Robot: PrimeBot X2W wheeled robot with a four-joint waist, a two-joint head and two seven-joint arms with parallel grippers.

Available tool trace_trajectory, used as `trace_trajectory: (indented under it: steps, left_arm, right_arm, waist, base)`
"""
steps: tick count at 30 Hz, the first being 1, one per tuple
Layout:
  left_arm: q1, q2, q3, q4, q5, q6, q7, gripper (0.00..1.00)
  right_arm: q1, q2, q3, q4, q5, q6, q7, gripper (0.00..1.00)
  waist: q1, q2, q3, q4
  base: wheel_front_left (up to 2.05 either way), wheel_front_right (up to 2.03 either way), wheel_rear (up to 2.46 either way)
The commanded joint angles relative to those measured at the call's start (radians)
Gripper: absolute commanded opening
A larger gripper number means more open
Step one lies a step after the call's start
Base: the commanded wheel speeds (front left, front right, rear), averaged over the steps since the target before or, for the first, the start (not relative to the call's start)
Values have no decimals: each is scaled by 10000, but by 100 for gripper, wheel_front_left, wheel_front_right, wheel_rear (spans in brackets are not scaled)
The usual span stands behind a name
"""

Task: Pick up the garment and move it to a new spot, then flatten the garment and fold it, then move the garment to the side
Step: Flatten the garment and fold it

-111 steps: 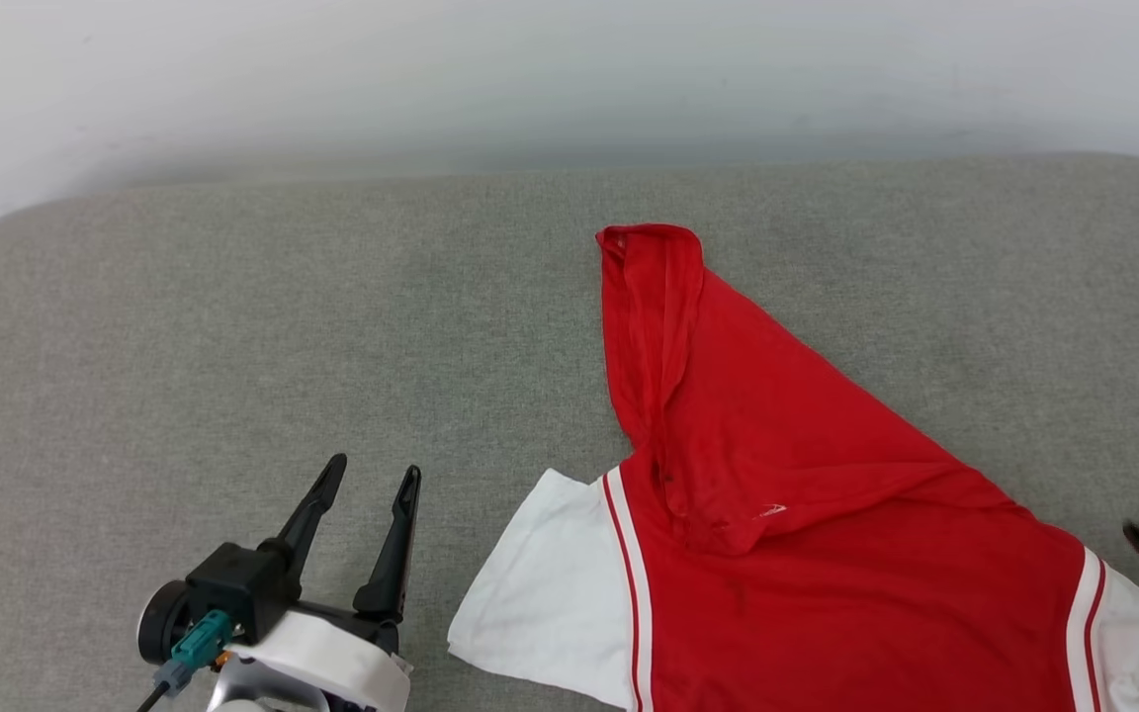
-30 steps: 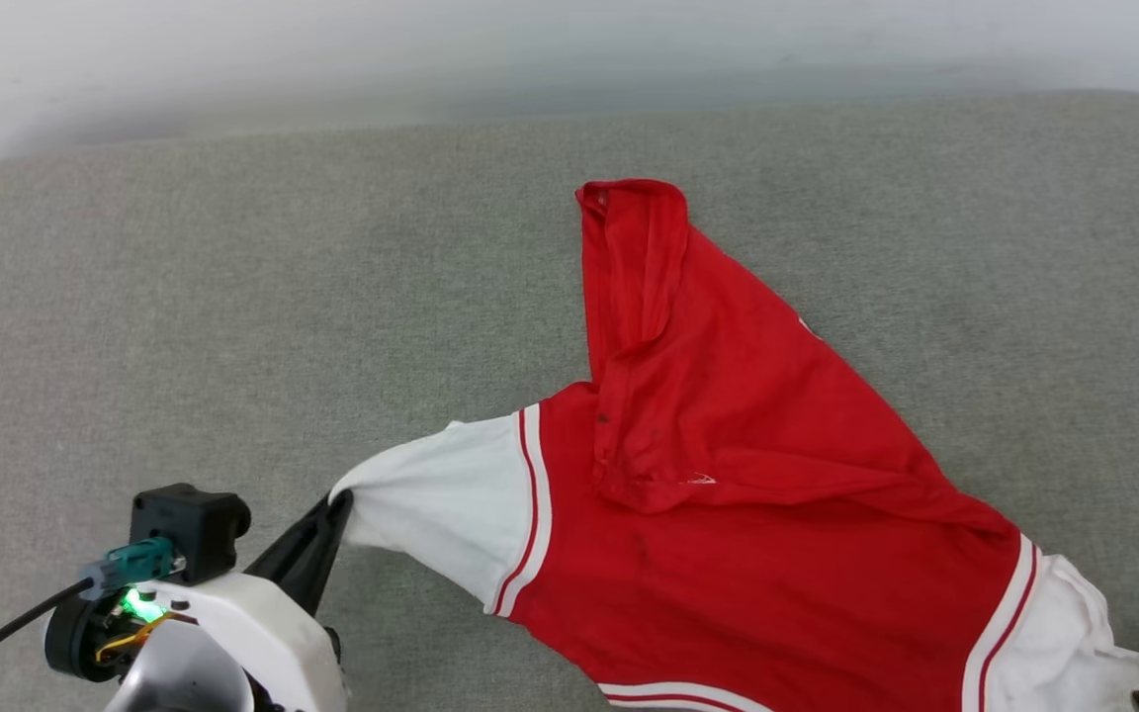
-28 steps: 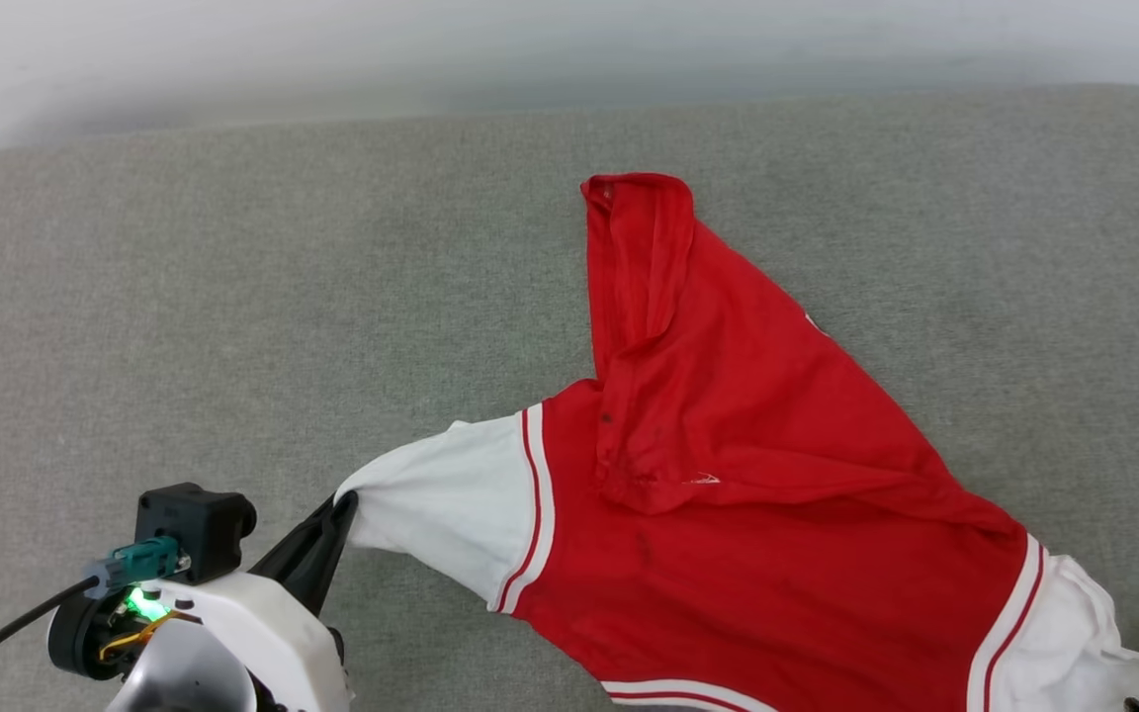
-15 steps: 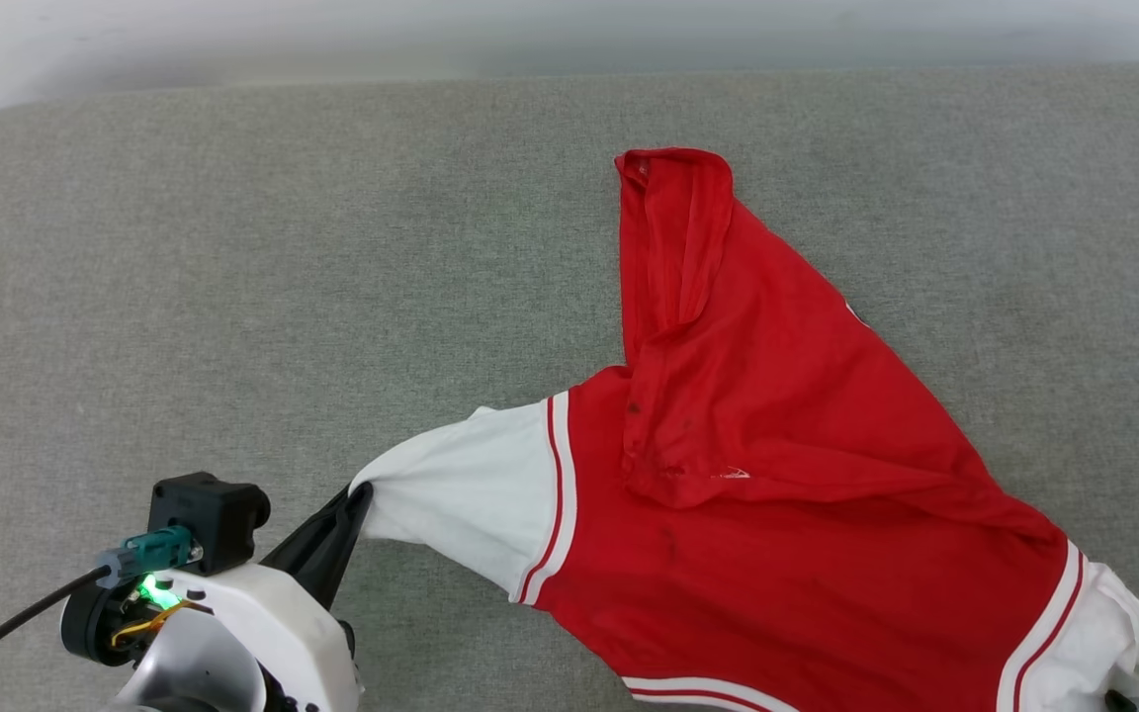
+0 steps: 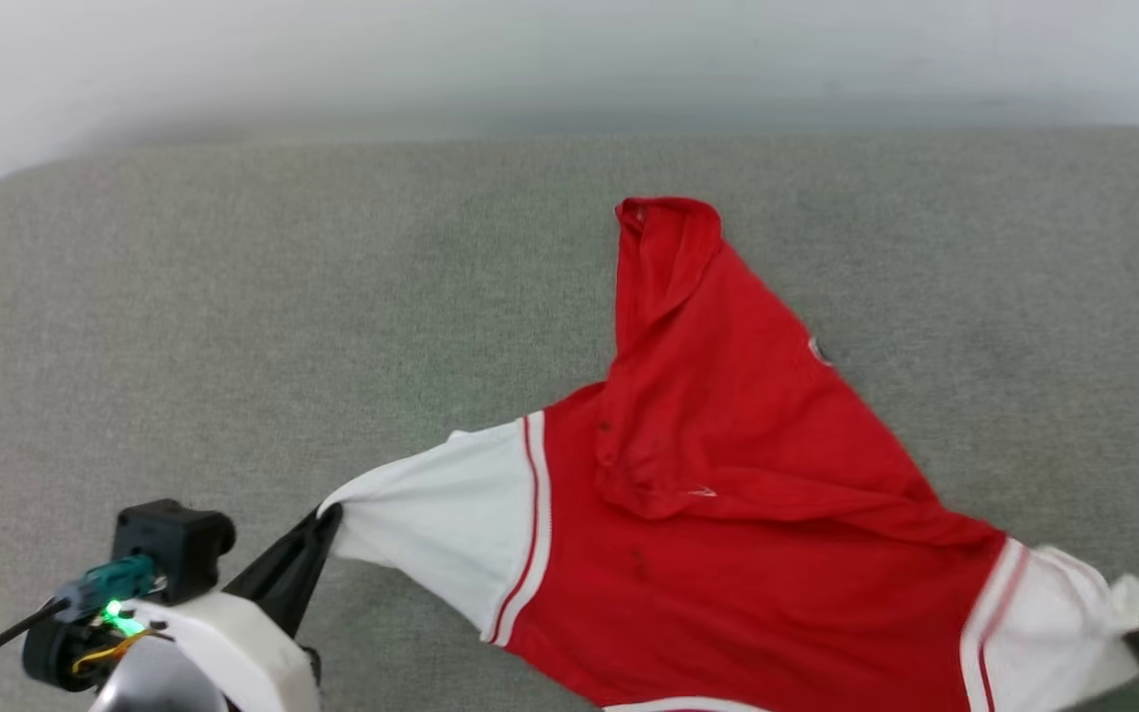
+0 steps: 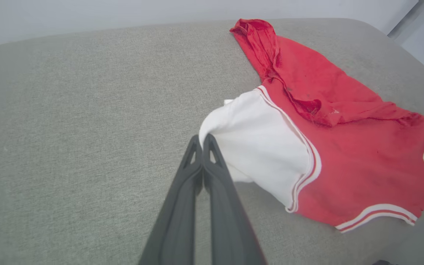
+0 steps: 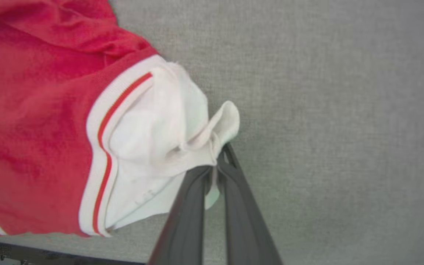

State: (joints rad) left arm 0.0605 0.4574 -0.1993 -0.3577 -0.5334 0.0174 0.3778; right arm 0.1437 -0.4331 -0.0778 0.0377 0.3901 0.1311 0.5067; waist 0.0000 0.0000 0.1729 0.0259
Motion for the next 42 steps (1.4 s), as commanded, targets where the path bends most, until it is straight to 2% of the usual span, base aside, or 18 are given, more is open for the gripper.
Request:
trace_trajectory:
  steps: [1, 7, 14, 20, 26, 30, 35, 38, 42]
  left_arm:
    - [191, 150, 191, -225, -88, -35, -100, 0]
    - [194, 548, 918, -1022, -345, -24, -229, 0]
    - [-838, 1313, 2211, -1757, -719, -133, -267, 0]
    - [-2341, 1847, 3016, -2094, -1177, -221, -170, 0]
    - [-4145, 2169, 3551, -1905, -1279, 60, -206, 0]
    - [-5056, 2295, 3499, -1556, -1241, 161, -160, 0]
    - [-6651, 2388, 3005, -885, -1234, 14, -176, 0]
    - [-7811, 2318, 2586, -295, -1145, -134, -326, 0]
    - [-9353, 1993, 2044, 879, -1350, -437, -550, 0]
  right_arm:
    - [-104, -271, -64, -609, 297, -6, -17, 0]
    - [-685, -873, -357, -2255, 1214, -5, 140, 0]
    - [-2297, -1439, -910, -3607, 2363, -6, 1107, 0]
    - [-3962, -1815, -953, -3898, 2862, -5, 1493, 0]
    - [-5667, -1934, -837, -3637, 2824, -5, 1330, 0]
    - [-6528, -2028, -666, -3398, 2707, -5, 1140, 0]
    - [-7738, -2303, -332, -3093, 2319, -5, 804, 0]
    - [-8474, -2430, -26, -2803, 2036, -5, 573, 0]
    - [-9553, -2291, 322, -2171, 1850, -6, 404, 0]
  waist:
    - [0, 0, -326, -157]
    - [0, 0, -706, -369]
    - [0, 0, -1066, -555]
    - [0, 0, -1265, -627]
    - [0, 0, -1232, -687]
    - [0, 0, -1069, -695]
    - [0, 0, -390, -653]
    - [0, 0, 176, -615]
    - [0, 0, 899, -612]
  base:
    - [0, 0, 0]
    - [0, 0, 0]
    - [0, 0, 0]
    - [0, 0, 0]
    - [0, 0, 0]
    - [0, 0, 0]
    - [0, 0, 0]
    - [0, 0, 0]
    - [0, 0, 0]
